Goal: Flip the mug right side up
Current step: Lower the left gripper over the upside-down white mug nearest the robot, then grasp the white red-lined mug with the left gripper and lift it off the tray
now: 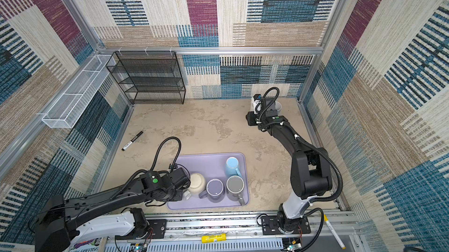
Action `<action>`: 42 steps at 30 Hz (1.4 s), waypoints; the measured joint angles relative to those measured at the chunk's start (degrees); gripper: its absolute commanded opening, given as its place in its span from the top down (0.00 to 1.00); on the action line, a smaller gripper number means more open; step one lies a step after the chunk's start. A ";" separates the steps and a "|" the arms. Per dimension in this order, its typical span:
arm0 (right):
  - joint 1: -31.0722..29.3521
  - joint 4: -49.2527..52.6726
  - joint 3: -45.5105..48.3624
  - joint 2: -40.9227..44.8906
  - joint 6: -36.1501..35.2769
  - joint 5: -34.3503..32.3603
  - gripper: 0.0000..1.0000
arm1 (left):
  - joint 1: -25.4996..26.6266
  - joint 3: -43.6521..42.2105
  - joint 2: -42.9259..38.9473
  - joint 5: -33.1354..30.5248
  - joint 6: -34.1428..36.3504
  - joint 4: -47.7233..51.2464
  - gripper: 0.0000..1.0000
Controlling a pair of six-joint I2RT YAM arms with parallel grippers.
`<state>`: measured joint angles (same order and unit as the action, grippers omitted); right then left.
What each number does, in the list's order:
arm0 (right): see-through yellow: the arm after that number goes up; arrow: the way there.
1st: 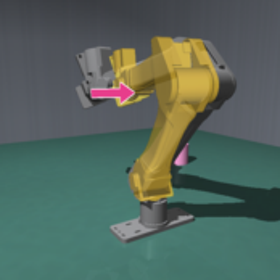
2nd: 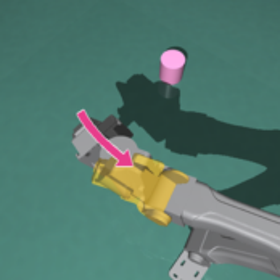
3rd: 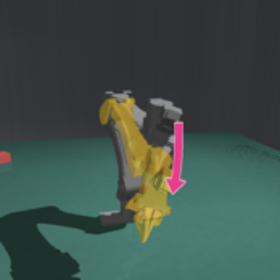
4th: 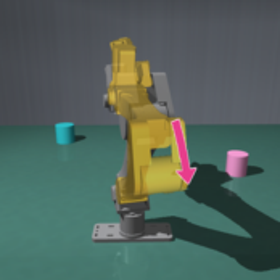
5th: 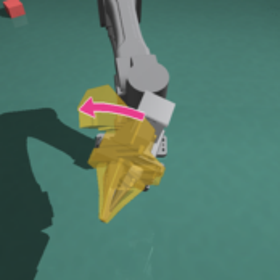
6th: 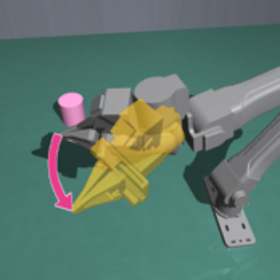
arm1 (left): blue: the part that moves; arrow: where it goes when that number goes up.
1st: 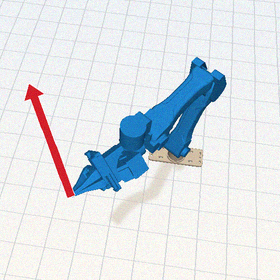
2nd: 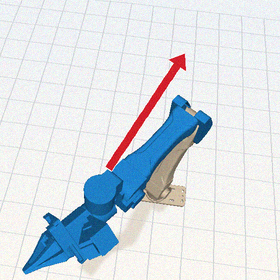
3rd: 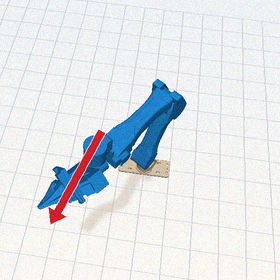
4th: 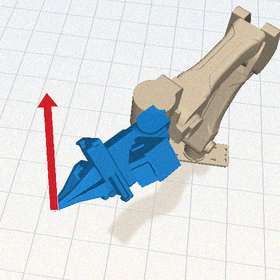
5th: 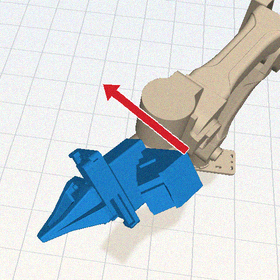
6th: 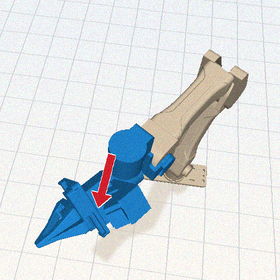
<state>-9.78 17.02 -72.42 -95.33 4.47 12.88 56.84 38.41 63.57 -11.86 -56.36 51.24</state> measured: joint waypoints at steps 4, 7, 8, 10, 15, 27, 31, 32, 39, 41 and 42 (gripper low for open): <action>-0.02 0.02 0.00 0.00 0.00 0.02 0.60 | 0.00 0.46 0.70 -0.02 0.02 0.04 0.84; -0.07 0.02 0.00 0.00 0.00 0.02 0.60 | 0.00 0.70 1.16 -0.24 0.22 0.11 0.87; -0.11 0.02 0.00 0.00 0.00 0.02 0.60 | -0.02 0.70 1.27 -0.35 0.24 0.07 0.89; -0.11 0.02 0.00 0.00 0.00 0.02 0.60 | -0.09 0.59 1.33 -0.39 0.44 -0.07 0.93; -0.13 0.02 0.00 0.00 0.00 0.04 0.60 | -0.13 -0.66 0.85 -1.66 0.44 -2.25 1.00; -0.37 -1.40 1.09 -1.05 0.02 2.86 0.62 | -6.56 -2.73 0.61 -4.28 4.72 -11.15 1.00; -0.66 -2.14 1.25 -1.09 0.04 3.56 0.63 | -10.58 -1.22 2.78 -4.02 8.98 -13.44 1.00; -0.72 -2.32 1.33 -1.03 0.04 3.61 0.63 | -11.45 -0.63 3.28 -3.82 10.27 -13.68 1.00; -1.07 -3.23 1.84 0.04 0.07 4.07 0.64 | -15.13 3.19 4.28 -2.89 17.42 -15.96 1.00; -1.20 -3.45 2.01 0.24 0.07 4.39 0.64 | -15.82 3.69 3.78 -2.69 19.10 -16.20 1.00; -1.27 -3.58 2.12 0.35 0.07 4.55 0.65 | -16.04 3.82 3.50 -2.67 19.54 -16.24 1.00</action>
<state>-11.05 13.43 -70.30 -94.98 4.54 17.43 40.80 42.24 67.07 -14.52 -36.82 35.00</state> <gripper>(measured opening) 0.357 0.169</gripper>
